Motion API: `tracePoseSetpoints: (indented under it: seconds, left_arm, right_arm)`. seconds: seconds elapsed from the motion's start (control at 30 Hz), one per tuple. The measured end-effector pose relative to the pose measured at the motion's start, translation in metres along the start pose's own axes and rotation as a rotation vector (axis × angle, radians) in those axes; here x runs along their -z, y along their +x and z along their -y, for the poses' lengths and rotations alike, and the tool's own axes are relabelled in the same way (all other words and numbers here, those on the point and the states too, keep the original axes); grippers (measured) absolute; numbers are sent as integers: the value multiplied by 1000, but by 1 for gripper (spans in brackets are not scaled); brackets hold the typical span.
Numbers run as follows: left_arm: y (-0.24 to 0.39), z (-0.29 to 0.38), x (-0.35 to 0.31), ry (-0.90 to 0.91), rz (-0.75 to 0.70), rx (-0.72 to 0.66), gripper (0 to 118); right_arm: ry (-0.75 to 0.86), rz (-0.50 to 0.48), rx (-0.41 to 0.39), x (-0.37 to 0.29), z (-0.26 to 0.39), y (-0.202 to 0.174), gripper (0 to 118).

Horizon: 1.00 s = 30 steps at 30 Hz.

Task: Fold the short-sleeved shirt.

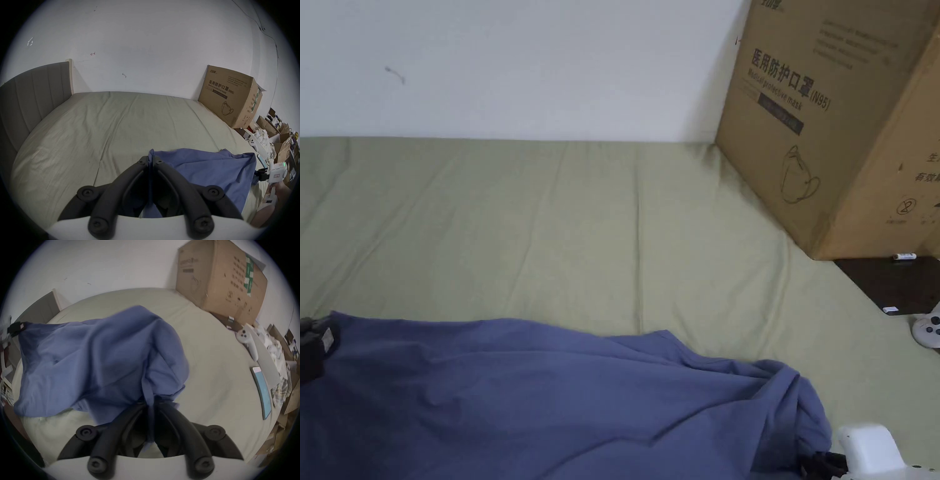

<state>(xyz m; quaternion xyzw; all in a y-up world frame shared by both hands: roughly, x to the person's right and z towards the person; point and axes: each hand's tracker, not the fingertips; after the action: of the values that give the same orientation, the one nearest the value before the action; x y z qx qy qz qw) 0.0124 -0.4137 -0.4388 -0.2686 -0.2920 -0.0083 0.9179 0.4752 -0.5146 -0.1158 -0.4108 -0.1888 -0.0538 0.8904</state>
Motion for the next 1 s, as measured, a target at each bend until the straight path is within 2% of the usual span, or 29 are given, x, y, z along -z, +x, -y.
tracePoseSetpoints:
  seconds: [0.07,0.2,0.37,0.53,0.67,0.77,1.0]
  left_arm:
    - [1,-1,-4,-1,0,3,3]
    - [-6,-15,-26,45,-29,-39,3]
    - [-15,-61,-70,153,-63,-36,3]
    - [-24,-123,-112,261,-126,8,3]
    - [-42,-169,-126,309,-181,-75,3]
    - [-49,-198,-123,345,-217,-132,3]
    - [-51,-267,-100,423,-268,-173,3]
  right_arm:
    - [1,-61,-13,-8,-1,-8,5]
    - [134,-9,-30,-52,-20,-10,5]
    - [325,24,-46,-118,-71,15,5]
    - [488,60,-57,-177,-146,25,5]
    - [590,113,-22,-198,-213,28,5]
    - [656,122,18,-201,-263,29,5]
    - [836,183,10,-206,-379,6,5]
